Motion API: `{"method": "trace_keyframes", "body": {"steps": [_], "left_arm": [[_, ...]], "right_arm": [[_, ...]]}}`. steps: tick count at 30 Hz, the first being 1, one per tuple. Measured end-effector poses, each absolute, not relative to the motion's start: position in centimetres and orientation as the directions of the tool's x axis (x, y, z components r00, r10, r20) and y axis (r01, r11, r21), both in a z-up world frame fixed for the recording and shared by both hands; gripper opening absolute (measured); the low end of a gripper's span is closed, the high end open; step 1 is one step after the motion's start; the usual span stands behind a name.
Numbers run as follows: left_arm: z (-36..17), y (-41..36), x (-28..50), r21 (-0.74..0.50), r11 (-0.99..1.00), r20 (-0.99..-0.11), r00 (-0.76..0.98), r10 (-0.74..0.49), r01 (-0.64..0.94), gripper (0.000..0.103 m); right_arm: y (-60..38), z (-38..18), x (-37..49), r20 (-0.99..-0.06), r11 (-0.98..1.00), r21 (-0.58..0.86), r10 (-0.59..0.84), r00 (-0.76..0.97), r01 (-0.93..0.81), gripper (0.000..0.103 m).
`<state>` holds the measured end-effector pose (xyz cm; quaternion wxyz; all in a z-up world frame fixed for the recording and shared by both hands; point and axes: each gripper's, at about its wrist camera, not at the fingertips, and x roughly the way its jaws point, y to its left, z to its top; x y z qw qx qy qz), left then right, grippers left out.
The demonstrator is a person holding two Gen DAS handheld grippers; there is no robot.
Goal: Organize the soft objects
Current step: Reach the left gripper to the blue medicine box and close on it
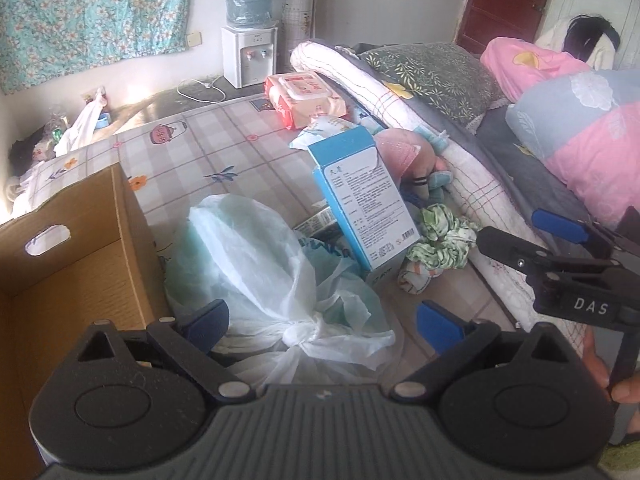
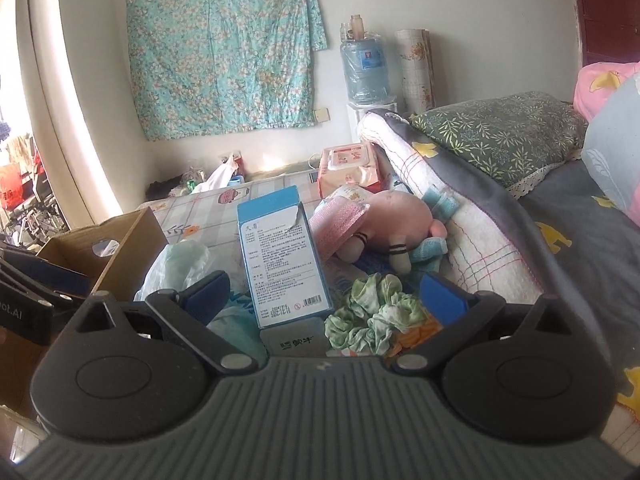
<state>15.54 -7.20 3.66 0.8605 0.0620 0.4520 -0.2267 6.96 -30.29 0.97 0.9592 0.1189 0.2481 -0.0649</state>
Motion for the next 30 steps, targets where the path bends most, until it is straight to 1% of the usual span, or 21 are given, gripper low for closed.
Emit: {"method": "trace_keyframes", "body": {"steps": [3,5,6,8,10,11,13,15,20,24,25,30], "left_arm": [[2.2,-9.2,17.3,-0.093,0.858,-0.798,0.478,-0.368,0.505,0.095],[1.3,-10.6,18.5,-0.067,0.833,-0.801,0.468,-0.372,0.549,0.088],[0.8,-11.4,19.1,-0.054,0.824,-0.807,0.461,-0.368,0.564,0.086],[-0.1,-12.5,20.4,-0.047,0.809,-0.822,0.437,-0.365,0.586,0.079],[-1.0,-13.5,21.7,-0.062,0.795,-0.837,0.403,-0.371,0.603,0.075],[-1.3,-13.8,22.1,-0.071,0.790,-0.839,0.391,-0.377,0.609,0.073],[-2.2,-14.6,23.1,-0.080,0.779,-0.851,0.364,-0.378,0.622,0.073],[-2.7,-15.2,23.8,-0.085,0.777,-0.862,0.345,-0.371,0.624,0.071],[-3.7,-15.8,25.0,-0.105,0.780,-0.873,0.319,-0.370,0.617,0.070],[-4.0,-16.3,25.3,-0.107,0.774,-0.871,0.317,-0.376,0.624,0.070],[-3.9,-16.5,25.2,-0.110,0.773,-0.870,0.316,-0.379,0.625,0.066],[-2.9,-16.4,24.7,-0.109,0.781,-0.860,0.335,-0.384,0.615,0.066]], "right_arm": [[-31.4,0.5,8.9,-0.490,0.957,0.228,-0.045,0.871,0.178,0.101],[-32.1,0.0,10.6,-0.497,0.950,0.260,-0.020,0.868,0.171,0.099],[-32.4,-0.4,11.4,-0.503,0.948,0.273,-0.006,0.865,0.165,0.097],[-32.9,-1.0,12.8,-0.515,0.941,0.300,0.022,0.857,0.155,0.092],[-33.2,-1.6,14.2,-0.527,0.936,0.323,0.054,0.848,0.141,0.081],[-33.3,-1.9,14.8,-0.534,0.933,0.335,0.072,0.843,0.133,0.078],[-33.5,-2.6,16.0,-0.547,0.925,0.362,0.108,0.830,0.118,0.070],[-33.5,-3.2,16.9,-0.554,0.920,0.378,0.135,0.822,0.103,0.065],[-33.4,-4.2,18.6,-0.566,0.916,0.393,0.168,0.807,0.085,0.057],[-34.0,-5.4,19.6,-0.578,0.888,0.453,0.225,0.785,0.079,0.045],[-34.1,-5.5,19.7,-0.574,0.877,0.475,0.245,0.781,0.074,0.043],[-33.9,-4.9,19.2,-0.565,0.869,0.487,0.239,0.790,0.086,0.042]]}}
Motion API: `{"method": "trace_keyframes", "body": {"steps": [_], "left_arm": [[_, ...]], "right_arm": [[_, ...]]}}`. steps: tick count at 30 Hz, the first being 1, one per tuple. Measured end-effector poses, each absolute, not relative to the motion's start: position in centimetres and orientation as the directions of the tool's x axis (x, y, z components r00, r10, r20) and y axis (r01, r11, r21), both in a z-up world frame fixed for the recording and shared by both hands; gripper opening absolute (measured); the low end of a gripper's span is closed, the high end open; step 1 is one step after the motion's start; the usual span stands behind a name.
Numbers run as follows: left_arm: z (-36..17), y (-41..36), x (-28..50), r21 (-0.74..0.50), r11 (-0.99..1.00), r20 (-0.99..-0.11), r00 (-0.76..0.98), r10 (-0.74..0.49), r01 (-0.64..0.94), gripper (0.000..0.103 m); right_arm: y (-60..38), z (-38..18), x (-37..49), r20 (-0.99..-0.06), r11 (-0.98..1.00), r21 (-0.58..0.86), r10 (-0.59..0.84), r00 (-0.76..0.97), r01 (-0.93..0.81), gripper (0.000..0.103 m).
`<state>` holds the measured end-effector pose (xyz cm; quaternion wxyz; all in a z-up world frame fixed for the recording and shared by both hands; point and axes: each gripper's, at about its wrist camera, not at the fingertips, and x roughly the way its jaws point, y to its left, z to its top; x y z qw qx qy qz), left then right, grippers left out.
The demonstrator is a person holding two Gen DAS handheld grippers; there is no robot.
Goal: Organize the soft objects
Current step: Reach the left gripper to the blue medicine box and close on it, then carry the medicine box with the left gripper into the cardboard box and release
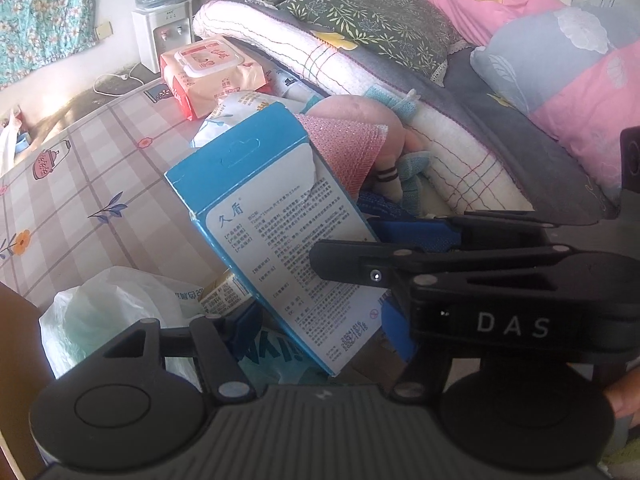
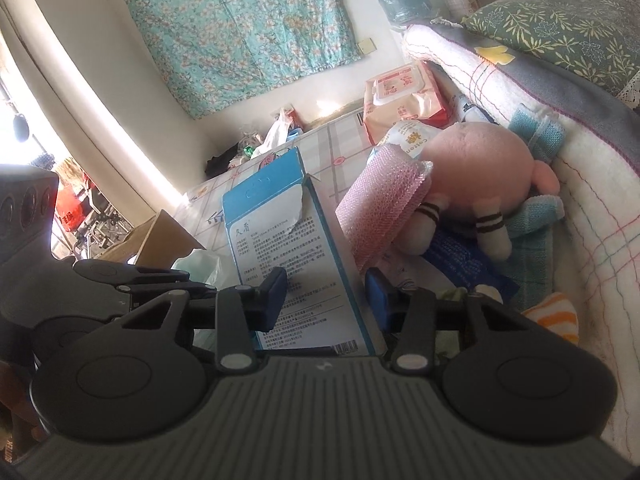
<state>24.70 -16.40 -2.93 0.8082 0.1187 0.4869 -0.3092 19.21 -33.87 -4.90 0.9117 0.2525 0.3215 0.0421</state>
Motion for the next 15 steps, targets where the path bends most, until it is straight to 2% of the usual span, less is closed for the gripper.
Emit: {"method": "trace_keyframes", "body": {"steps": [15], "left_arm": [[4.2,-12.5,17.7,-0.075,0.802,-0.777,0.469,-0.420,0.593,0.068]], "right_arm": [[-29.5,2.2,13.2,-0.482,0.877,0.480,0.274,0.832,-0.011,0.042]]}}
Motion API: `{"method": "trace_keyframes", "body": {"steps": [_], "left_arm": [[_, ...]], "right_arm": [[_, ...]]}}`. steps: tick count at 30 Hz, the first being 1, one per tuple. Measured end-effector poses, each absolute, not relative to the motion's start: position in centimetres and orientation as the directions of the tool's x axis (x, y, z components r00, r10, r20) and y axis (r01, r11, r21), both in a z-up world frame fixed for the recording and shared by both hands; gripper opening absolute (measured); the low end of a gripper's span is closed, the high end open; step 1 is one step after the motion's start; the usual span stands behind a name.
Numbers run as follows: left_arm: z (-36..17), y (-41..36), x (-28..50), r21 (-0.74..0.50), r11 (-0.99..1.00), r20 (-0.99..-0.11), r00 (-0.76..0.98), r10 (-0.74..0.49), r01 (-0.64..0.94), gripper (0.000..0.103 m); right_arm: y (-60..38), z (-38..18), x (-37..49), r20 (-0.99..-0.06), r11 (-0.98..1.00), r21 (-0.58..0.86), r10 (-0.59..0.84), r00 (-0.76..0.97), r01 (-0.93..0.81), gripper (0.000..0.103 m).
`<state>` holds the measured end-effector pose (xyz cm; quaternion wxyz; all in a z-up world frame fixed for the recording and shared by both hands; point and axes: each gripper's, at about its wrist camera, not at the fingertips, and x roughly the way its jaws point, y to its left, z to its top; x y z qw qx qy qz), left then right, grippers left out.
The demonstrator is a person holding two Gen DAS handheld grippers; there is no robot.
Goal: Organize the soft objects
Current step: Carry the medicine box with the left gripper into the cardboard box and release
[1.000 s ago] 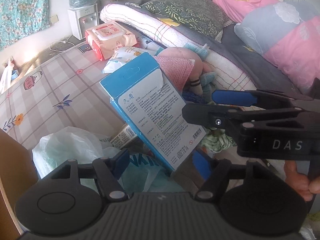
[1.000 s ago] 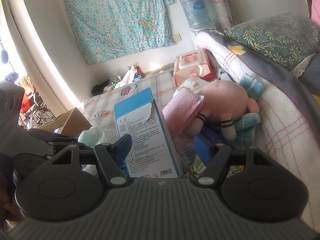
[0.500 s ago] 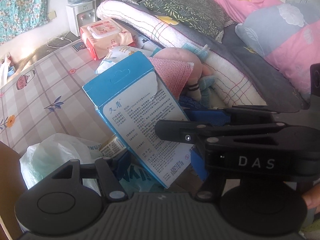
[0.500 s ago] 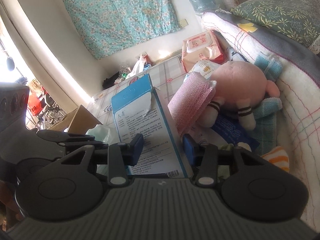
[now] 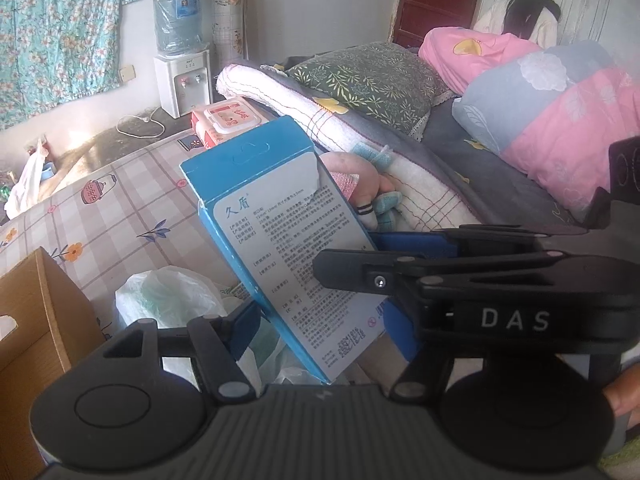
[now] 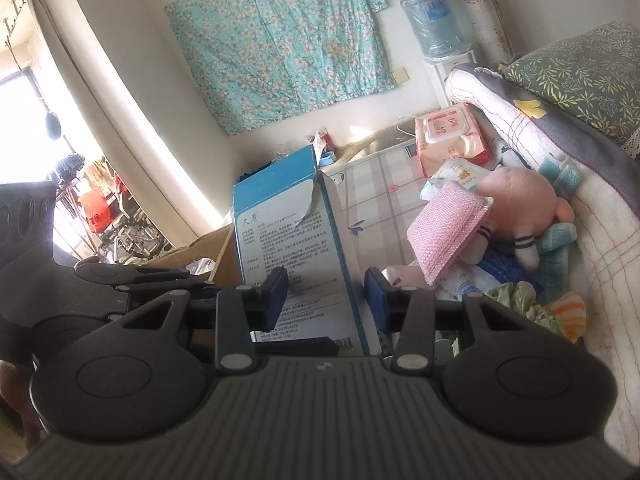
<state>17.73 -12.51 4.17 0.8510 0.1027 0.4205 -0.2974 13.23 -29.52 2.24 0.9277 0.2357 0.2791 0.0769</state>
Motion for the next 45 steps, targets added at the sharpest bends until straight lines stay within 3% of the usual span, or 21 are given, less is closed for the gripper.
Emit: {"method": "trace_keyframes", "body": {"steps": [13,22,31,39,45], "left_arm": [[8.5,-2.2,11.6,-0.056,0.904,-0.718,0.613,-0.331,0.423,0.068],[6.7,7.0,11.0,-0.052,0.972,-0.758,0.624,-0.189,0.231,0.069],[0.3,11.1,15.9,-0.078,0.979,-0.851,0.500,-0.164,0.188,0.071],[-4.8,12.2,17.2,-0.089,0.984,-0.927,0.349,-0.140,0.156,0.070],[-6.4,11.3,19.2,-0.070,0.986,-0.945,0.306,-0.114,0.153,0.057]], "right_arm": [[-18.1,7.3,11.9,-0.423,0.840,0.487,0.467,0.776,-0.239,0.042],[-8.1,6.4,14.9,-0.474,0.767,0.548,0.613,0.632,-0.333,0.042],[-5.2,3.8,18.0,-0.566,0.837,0.489,0.519,0.641,-0.246,0.048],[-9.6,3.4,17.1,-0.547,0.858,0.458,0.479,0.687,-0.235,0.052],[-11.8,3.1,16.3,-0.531,0.847,0.477,0.489,0.692,-0.234,0.052]]}}
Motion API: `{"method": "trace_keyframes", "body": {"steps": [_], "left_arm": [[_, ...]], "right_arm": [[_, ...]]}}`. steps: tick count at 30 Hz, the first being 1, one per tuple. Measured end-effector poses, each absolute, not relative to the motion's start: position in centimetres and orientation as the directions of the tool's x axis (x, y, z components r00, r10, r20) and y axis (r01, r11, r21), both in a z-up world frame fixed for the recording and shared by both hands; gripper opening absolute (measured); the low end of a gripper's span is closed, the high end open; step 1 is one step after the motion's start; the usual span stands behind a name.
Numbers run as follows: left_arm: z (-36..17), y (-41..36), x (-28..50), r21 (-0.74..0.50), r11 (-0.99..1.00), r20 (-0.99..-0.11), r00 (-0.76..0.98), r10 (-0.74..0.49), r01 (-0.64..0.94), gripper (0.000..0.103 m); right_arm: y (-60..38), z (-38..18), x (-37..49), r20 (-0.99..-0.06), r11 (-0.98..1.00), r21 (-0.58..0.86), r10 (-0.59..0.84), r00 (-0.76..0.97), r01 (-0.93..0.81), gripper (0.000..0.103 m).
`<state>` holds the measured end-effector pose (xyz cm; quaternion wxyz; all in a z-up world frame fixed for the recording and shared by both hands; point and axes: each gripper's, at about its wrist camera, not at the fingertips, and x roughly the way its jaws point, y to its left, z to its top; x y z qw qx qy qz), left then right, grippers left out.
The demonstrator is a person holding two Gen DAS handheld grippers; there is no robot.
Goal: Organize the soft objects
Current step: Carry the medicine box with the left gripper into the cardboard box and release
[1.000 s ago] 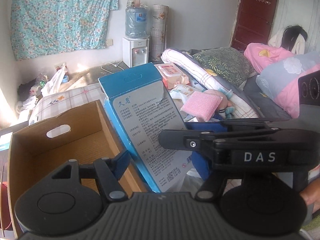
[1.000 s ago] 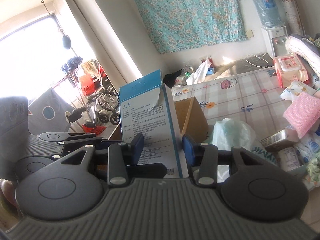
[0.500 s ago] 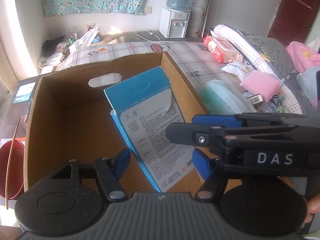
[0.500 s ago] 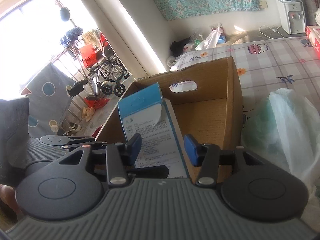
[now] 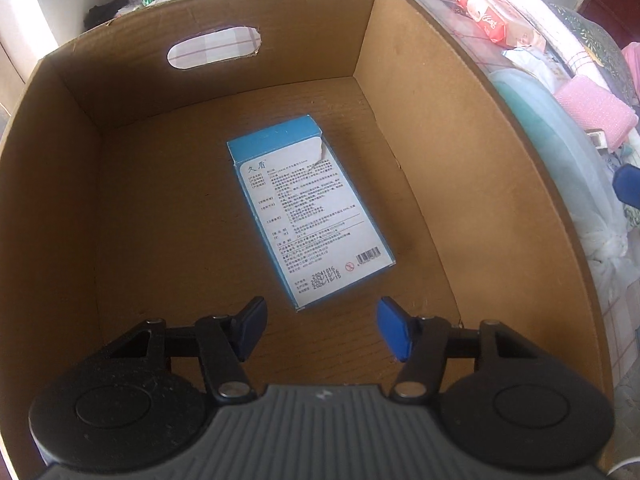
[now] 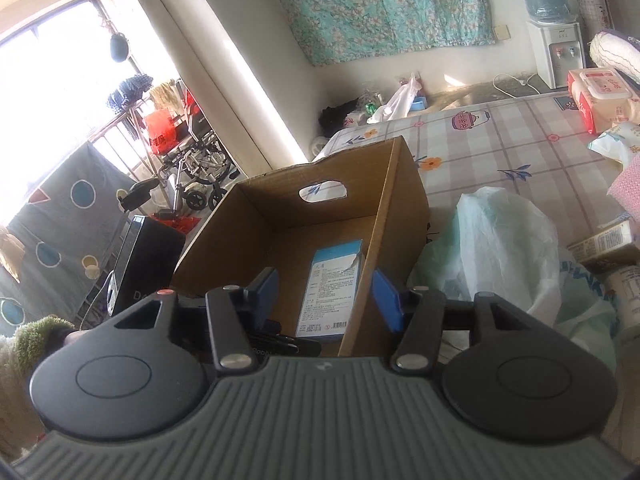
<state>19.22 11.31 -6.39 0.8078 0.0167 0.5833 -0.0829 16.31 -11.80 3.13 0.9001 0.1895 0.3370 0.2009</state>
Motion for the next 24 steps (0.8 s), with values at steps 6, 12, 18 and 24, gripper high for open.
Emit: {"method": "trace_keyframes", "body": {"steps": [6,12,18,24], "left_arm": [[-7.8,10.2,21.4,-0.024,0.983,-0.955,0.287,-0.077,0.184,0.041],[-8.1,9.2,22.8,0.003,0.975,-0.952,0.298,-0.065,0.221,0.035],[-7.9,8.4,24.2,0.024,0.969,-0.954,0.294,-0.051,0.246,0.036],[-6.1,10.8,25.2,-0.031,0.991,-0.954,0.292,-0.068,0.129,0.066]], "right_arm": [[-12.5,2.6,16.8,-0.521,0.833,0.509,0.500,0.692,-0.218,0.052],[-13.4,2.2,17.0,-0.526,0.835,0.517,0.486,0.698,-0.191,0.053],[-14.2,1.4,17.5,-0.534,0.832,0.529,0.478,0.697,-0.166,0.053],[-15.0,1.1,17.7,-0.530,0.829,0.538,0.473,0.704,-0.153,0.055]]}}
